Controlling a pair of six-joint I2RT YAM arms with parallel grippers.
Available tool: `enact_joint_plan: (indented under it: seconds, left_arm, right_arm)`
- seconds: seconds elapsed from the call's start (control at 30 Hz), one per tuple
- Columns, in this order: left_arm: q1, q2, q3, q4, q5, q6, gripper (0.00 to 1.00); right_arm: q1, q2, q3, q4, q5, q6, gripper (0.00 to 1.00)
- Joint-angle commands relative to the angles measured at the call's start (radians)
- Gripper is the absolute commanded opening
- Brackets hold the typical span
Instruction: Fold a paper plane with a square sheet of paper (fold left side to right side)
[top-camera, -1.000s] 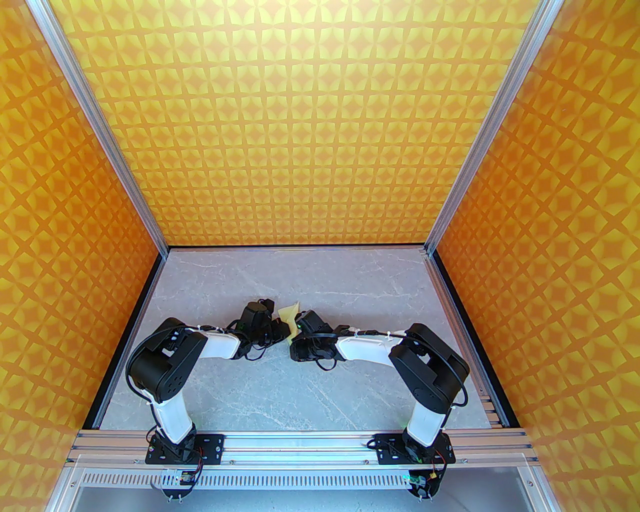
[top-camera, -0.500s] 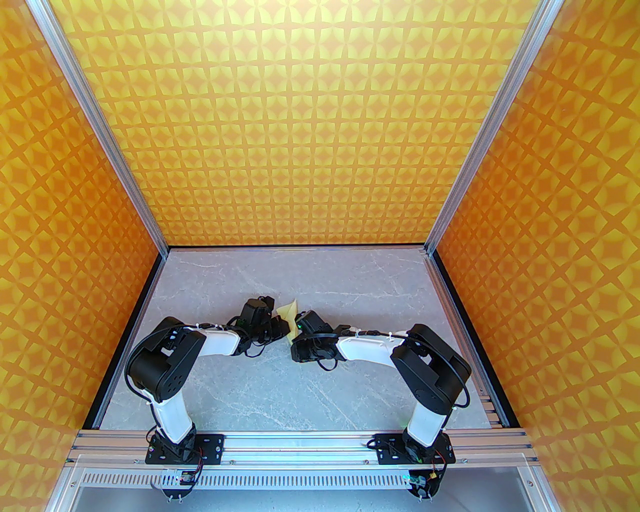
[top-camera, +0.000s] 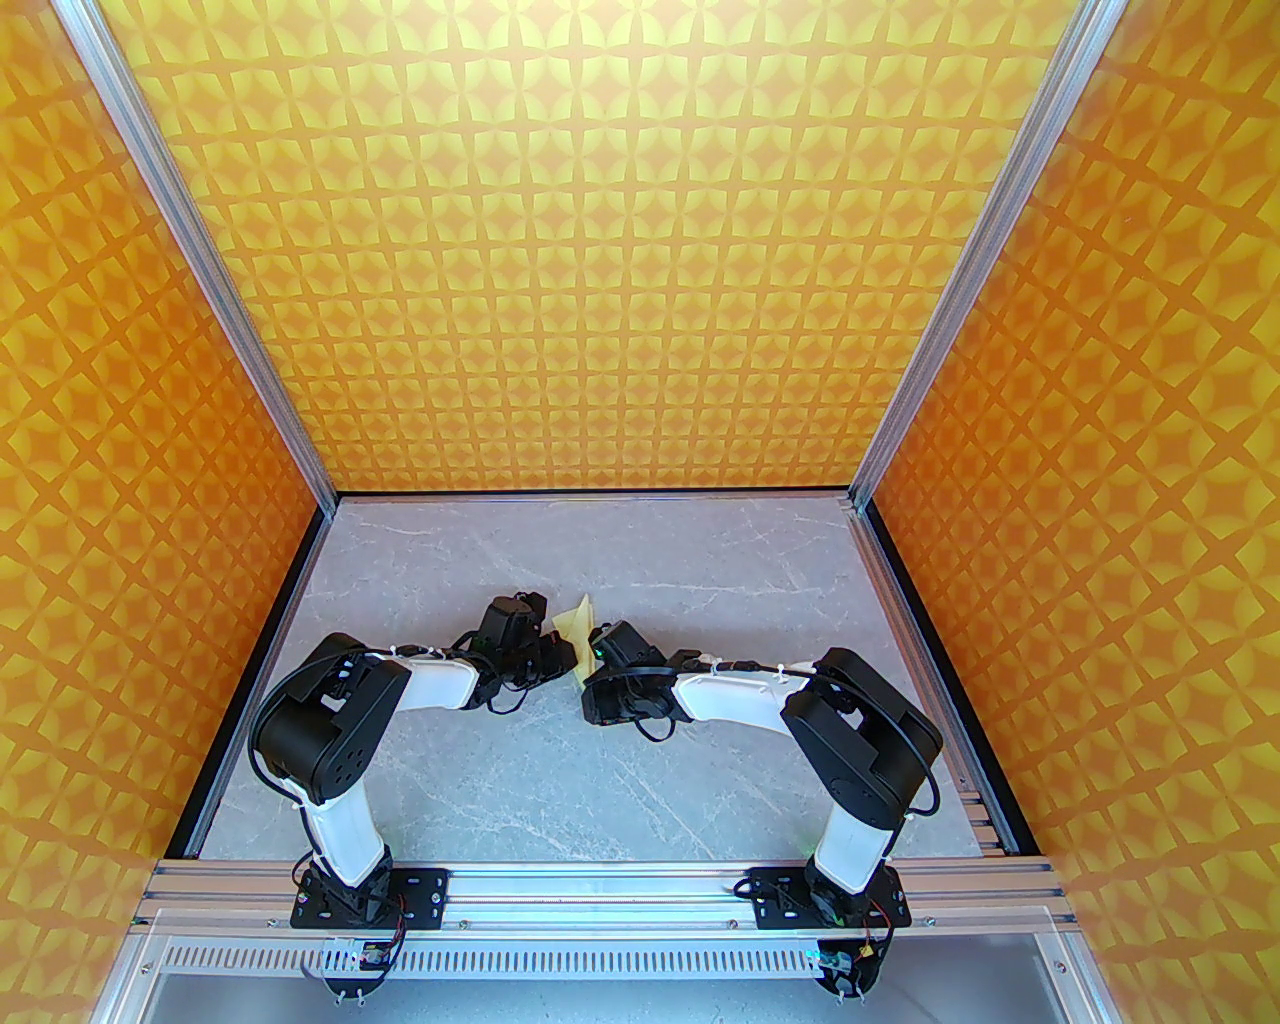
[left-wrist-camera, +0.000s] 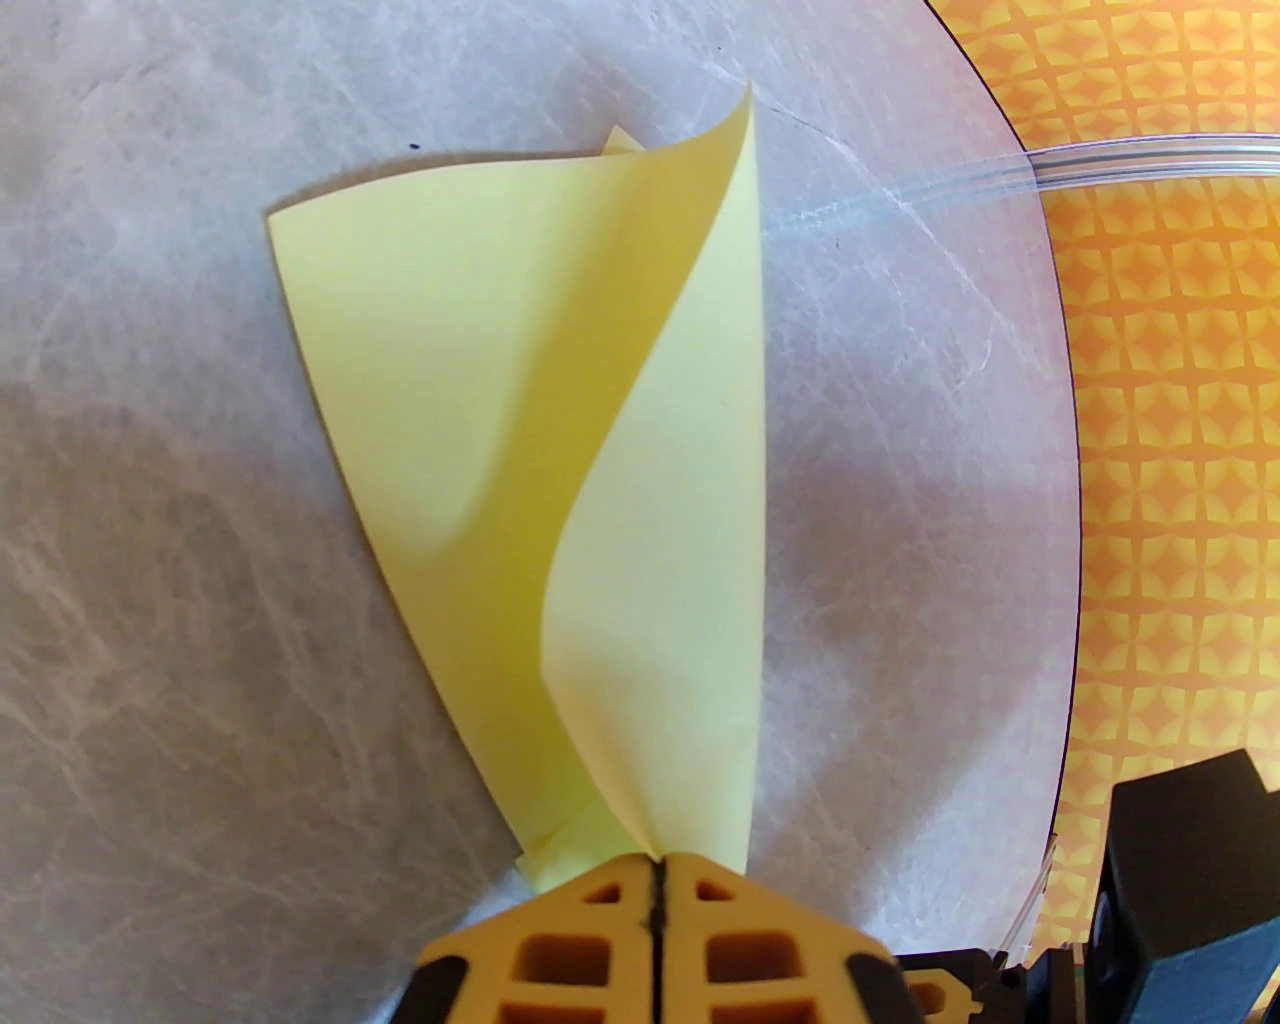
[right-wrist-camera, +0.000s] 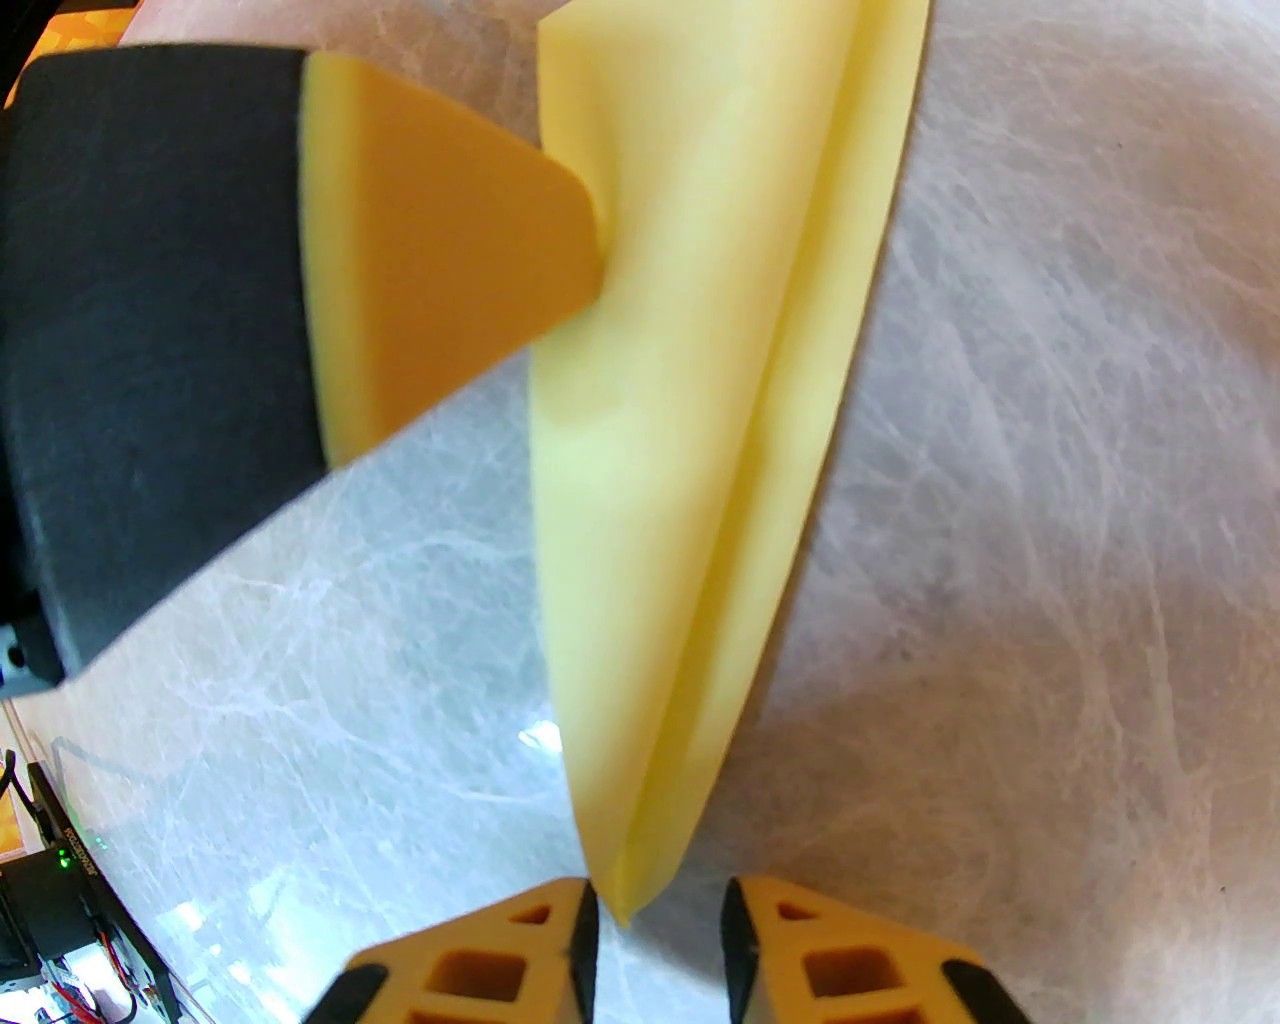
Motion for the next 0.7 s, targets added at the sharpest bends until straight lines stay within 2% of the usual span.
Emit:
enact_joint_plan:
  seconds: [0.0,0.43,0.5,0.67]
  left_arm:
    - [0.009,0.027,0.023,-0.019,0.010,0.026,0.05]
    - [0.010,0.068,0.036,-0.031,0.010,0.039,0.05]
    - [0.010,0.071,0.034,-0.030,0.008,0.040,0.05]
    - [0.010,0.072,0.033,-0.028,0.008,0.038,0.05]
  right_arm:
    - [0.000,-0.006,-0.008,-0.090,0.036,-0.022,0.28]
    - [-0.002,-0.018,-0.006,-0.080,0.006,-0.035,0.28]
    - [-0.010,-0.046,-0.014,-0.049,-0.028,-0.035,0.27]
    - [-0.076,-0.116,-0.102,0.173,-0.221,0.053,0.23]
